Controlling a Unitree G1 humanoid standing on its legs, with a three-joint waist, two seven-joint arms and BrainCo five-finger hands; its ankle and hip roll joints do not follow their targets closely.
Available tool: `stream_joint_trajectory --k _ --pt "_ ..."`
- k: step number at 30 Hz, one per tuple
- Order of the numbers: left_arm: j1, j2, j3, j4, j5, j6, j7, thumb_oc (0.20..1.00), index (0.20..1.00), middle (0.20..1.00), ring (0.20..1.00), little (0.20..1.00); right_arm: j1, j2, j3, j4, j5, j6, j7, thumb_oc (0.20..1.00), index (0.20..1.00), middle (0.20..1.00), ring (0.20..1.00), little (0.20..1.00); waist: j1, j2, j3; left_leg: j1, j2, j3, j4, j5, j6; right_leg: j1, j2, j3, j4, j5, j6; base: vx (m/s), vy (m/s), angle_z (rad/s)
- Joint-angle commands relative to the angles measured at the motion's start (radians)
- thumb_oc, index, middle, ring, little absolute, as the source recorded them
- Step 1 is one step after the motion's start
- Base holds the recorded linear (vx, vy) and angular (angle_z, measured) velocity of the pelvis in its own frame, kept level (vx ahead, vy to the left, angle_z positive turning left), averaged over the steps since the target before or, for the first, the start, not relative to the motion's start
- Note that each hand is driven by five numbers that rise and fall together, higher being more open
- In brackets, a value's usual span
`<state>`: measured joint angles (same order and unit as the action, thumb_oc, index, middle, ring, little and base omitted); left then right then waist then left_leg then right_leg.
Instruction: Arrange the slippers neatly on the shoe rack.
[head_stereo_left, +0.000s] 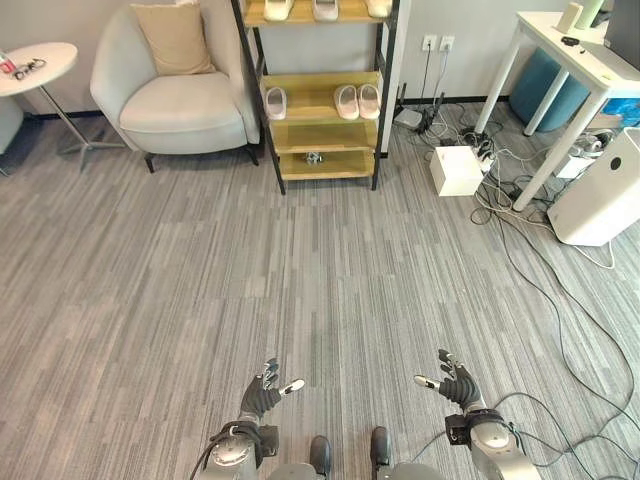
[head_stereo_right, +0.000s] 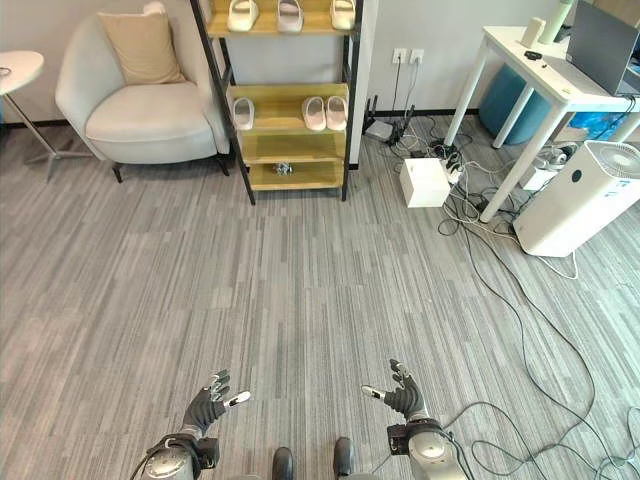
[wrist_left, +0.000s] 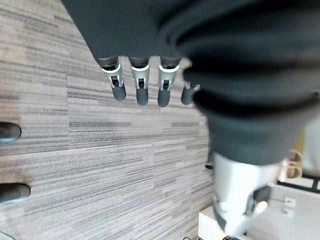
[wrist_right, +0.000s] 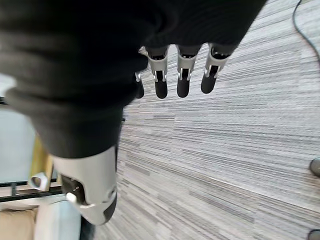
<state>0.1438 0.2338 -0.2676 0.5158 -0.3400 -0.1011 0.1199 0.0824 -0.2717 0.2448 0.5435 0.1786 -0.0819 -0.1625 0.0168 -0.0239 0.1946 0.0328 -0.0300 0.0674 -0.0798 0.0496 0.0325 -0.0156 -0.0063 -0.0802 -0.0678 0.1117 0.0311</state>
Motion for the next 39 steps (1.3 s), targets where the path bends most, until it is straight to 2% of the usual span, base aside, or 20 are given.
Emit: stream_joint_trajectory --k 1,2,4,7,11,14,15,16,19,21,22,23,24,26,27,31,34,35,36,39 --pt "-0.029 0.04 0.021 -0.027 -0.023 -0.028 -0.011 1.0 1.0 1.0 1.0 1.0 -0.052 0.008 -0.012 -0.049 0.044 -0.021 -0.001 1.0 1.0 1.0 1.0 1.0 0.001 -0.023 0.049 0.014 0.027 -0.026 0.052 -0.135 -0.002 -0.082 -0.164 0.013 0.321 -0.086 0.189 0.03 0.175 -0.22" --pt "-0.03 0.046 0.019 -0.024 -0.018 -0.025 -0.016 1.0 1.0 1.0 1.0 1.0 -0.051 0.006 -0.018 -0.054 0.043 -0.022 -0.002 1.0 1.0 1.0 1.0 1.0 -0.006 -0.017 0.057 0.023 0.028 -0.031 0.053 -0.142 0.003 -0.108 -0.165 0.024 0.383 -0.065 0.2 0.1 0.112 -0.07" --pt "-0.022 0.05 0.019 -0.028 0.0 -0.022 -0.03 1.0 1.0 1.0 1.0 1.0 -0.04 0.006 -0.03 -0.063 0.037 -0.02 -0.002 1.0 1.0 1.0 1.0 1.0 -0.015 -0.009 0.06 0.056 0.028 -0.041 0.046 -0.159 0.004 -0.152 -0.173 0.032 0.428 -0.062 0.188 0.22 0.068 0.0" --pt "-0.034 0.058 0.012 -0.031 0.005 -0.021 -0.047 1.0 1.0 1.0 1.0 1.0 -0.042 -0.006 -0.041 -0.057 0.044 -0.021 0.003 1.0 1.0 1.0 1.0 1.0 -0.032 -0.008 0.066 0.112 0.022 -0.051 0.019 -0.182 -0.008 -0.149 -0.181 -0.004 0.279 -0.064 0.164 0.29 -0.039 -0.05" --pt "-0.062 0.064 0.013 -0.03 0.027 -0.024 -0.044 1.0 1.0 1.0 1.0 1.0 -0.039 -0.015 -0.048 -0.049 0.035 -0.012 0.003 1.0 1.0 1.0 1.0 1.0 -0.057 -0.013 0.065 0.191 0.042 -0.06 -0.003 -0.224 -0.039 -0.189 -0.185 -0.082 0.087 0.003 0.177 0.36 -0.162 0.03" --pt "-0.064 0.068 0.017 -0.049 0.039 -0.031 -0.054 1.0 1.0 1.0 1.0 1.0 -0.002 -0.027 -0.055 -0.066 0.033 -0.026 0.018 1.0 1.0 1.0 1.0 1.0 -0.075 -0.019 0.042 0.223 0.065 -0.071 0.005 -0.257 -0.061 -0.164 -0.162 -0.063 0.05 0.011 0.16 0.35 -0.244 0.41" --pt "-0.061 0.056 0.026 -0.052 0.026 -0.038 -0.044 1.0 1.0 1.0 1.0 1.0 0.01 -0.036 -0.053 -0.06 0.04 -0.035 0.029 1.0 1.0 1.0 1.0 1.0 -0.079 -0.012 0.025 0.186 0.112 -0.073 0.153 -0.205 -0.101 -0.13 -0.114 -0.048 0.062 -0.021 0.115 0.5 -0.442 0.71" --pt "-0.062 0.051 0.033 -0.055 0.005 -0.04 -0.038 1.0 1.0 1.0 1.0 1.0 0.009 -0.04 -0.048 -0.06 0.045 -0.04 0.031 1.0 1.0 1.0 1.0 1.0 -0.073 -0.014 0.027 0.152 0.112 -0.083 0.239 -0.152 -0.11 -0.107 -0.095 -0.042 0.062 -0.039 0.094 0.45 -0.466 0.47" --pt "-0.089 0.045 0.031 -0.059 -0.032 -0.044 -0.02 1.0 1.0 1.0 1.0 1.0 -0.004 -0.049 -0.041 -0.07 0.067 -0.051 0.024 1.0 1.0 1.0 1.0 1.0 -0.054 -0.038 0.06 -0.01 0.085 -0.13 0.546 -0.049 -0.116 -0.054 -0.089 -0.036 0.066 -0.078 0.047 0.19 -0.245 -0.24" --pt "-0.106 0.044 0.034 -0.071 -0.039 -0.047 -0.001 1.0 1.0 1.0 1.0 1.0 -0.016 -0.052 -0.039 -0.063 0.078 -0.049 0.009 1.0 1.0 1.0 1.0 1.0 -0.034 -0.057 0.077 -0.106 0.078 -0.109 0.633 -0.044 -0.109 -0.016 -0.09 -0.029 0.074 -0.122 0.024 0.28 -0.196 -0.29" --pt "-0.106 0.044 0.033 -0.072 -0.039 -0.047 -0.001 1.0 1.0 1.0 1.0 1.0 -0.016 -0.052 -0.039 -0.063 0.078 -0.049 0.009 1.0 1.0 1.0 1.0 1.0 -0.033 -0.054 0.078 -0.107 0.081 -0.109 0.639 -0.049 -0.109 -0.016 -0.087 -0.029 0.075 -0.124 0.024 0.4 -0.119 0.07" --pt "-0.112 0.039 0.032 -0.078 -0.037 -0.05 0.005 1.0 1.0 1.0 1.0 1.0 -0.02 -0.049 -0.038 -0.055 0.084 -0.048 0.003 1.0 1.0 1.0 1.0 1.0 -0.021 -0.059 0.077 -0.163 0.077 -0.076 0.564 -0.08 -0.094 0.021 -0.085 -0.028 0.07 -0.152 0.025 0.5 0.012 0.2" --pt "-0.111 0.036 0.022 -0.082 -0.027 -0.046 0.009 1.0 1.0 1.0 1.0 1.0 -0.02 -0.052 -0.041 -0.047 0.089 -0.051 -0.001 1.0 1.0 1.0 1.0 1.0 -0.007 -0.057 0.076 -0.206 0.083 -0.031 0.401 -0.105 -0.081 0.068 -0.079 -0.027 0.05 -0.181 0.038 0.66 0.055 0.15" --pt "-0.113 0.035 0.014 -0.091 -0.018 -0.043 0.013 1.0 1.0 1.0 1.0 1.0 -0.025 -0.053 -0.041 -0.038 0.092 -0.053 -0.012 1.0 1.0 1.0 1.0 1.0 0.014 -0.034 0.075 -0.221 0.11 -0.012 0.183 -0.014 -0.089 0.114 -0.055 -0.03 0.034 -0.207 0.044 0.51 0.118 -0.15" --pt "-0.123 0.033 0.012 -0.089 -0.013 -0.042 0.024 1.0 1.0 1.0 1.0 1.0 -0.033 -0.051 -0.046 -0.023 0.096 -0.052 -0.029 1.0 1.0 1.0 1.0 1.0 0.028 -0.028 0.076 -0.258 0.124 0.015 0.025 0.058 -0.103 0.16 -0.047 -0.042 0.018 -0.231 0.053 0.47 0.13 -0.38" --pt "-0.083 0.052 0.026 -0.112 0.001 -0.04 0.014 1.0 1.0 1.0 1.0 1.0 -0.018 -0.033 -0.043 -0.03 0.07 -0.043 -0.009 1.0 1.0 1.0 1.0 1.0 0.043 -0.042 0.029 -0.251 0.102 0.011 0.042 0.081 -0.082 0.21 -0.068 0.002 0.059 -0.265 0.083 0.51 0.234 -0.52" --pt "-0.065 0.068 0.023 -0.114 0.013 -0.036 -0.005 1.0 1.0 1.0 1.0 1.0 -0.011 -0.014 -0.04 -0.034 0.064 -0.035 0.009 1.0 1.0 1.0 1.0 1.0 0.049 -0.071 0.013 -0.238 0.071 0.031 0.095 0.037 -0.05 0.168 -0.107 0.03 0.197 -0.225 0.125 0.36 0.26 -0.32" --pt "-0.055 0.088 0.02 -0.121 0.027 -0.029 -0.015 1.0 1.0 1.0 1.0 1.0 -0.012 0.0 -0.035 -0.032 0.055 -0.028 0.02 1.0 1.0 1.0 1.0 1.0 0.035 -0.076 0.022 -0.18 0.042 0.043 0.1 -0.019 -0.007 0.059 -0.139 0.035 0.418 -0.08 0.176 0.39 0.323 0.0" --pt "-0.056 0.092 0.018 -0.117 0.03 -0.028 -0.014 1.0 1.0 1.0 1.0 1.0 -0.015 0.005 -0.033 -0.028 0.056 -0.03 0.017 1.0 1.0 1.0 1.0 1.0 0.028 -0.069 0.025 -0.155 0.036 0.044 0.091 -0.032 0.002 0.032 -0.141 0.032 0.472 -0.027 0.188 0.39 0.319 0.13" --pt "-0.057 0.094 0.019 -0.116 0.031 -0.026 -0.014 1.0 1.0 1.0 1.0 1.0 -0.015 0.01 -0.034 -0.027 0.055 -0.028 0.017 1.0 1.0 1.0 1.0 1.0 0.026 -0.06 0.029 -0.128 0.036 0.04 0.079 -0.043 0.008 -0.002 -0.145 0.028 0.523 -0.005 0.185 0.16 0.081 0.46"
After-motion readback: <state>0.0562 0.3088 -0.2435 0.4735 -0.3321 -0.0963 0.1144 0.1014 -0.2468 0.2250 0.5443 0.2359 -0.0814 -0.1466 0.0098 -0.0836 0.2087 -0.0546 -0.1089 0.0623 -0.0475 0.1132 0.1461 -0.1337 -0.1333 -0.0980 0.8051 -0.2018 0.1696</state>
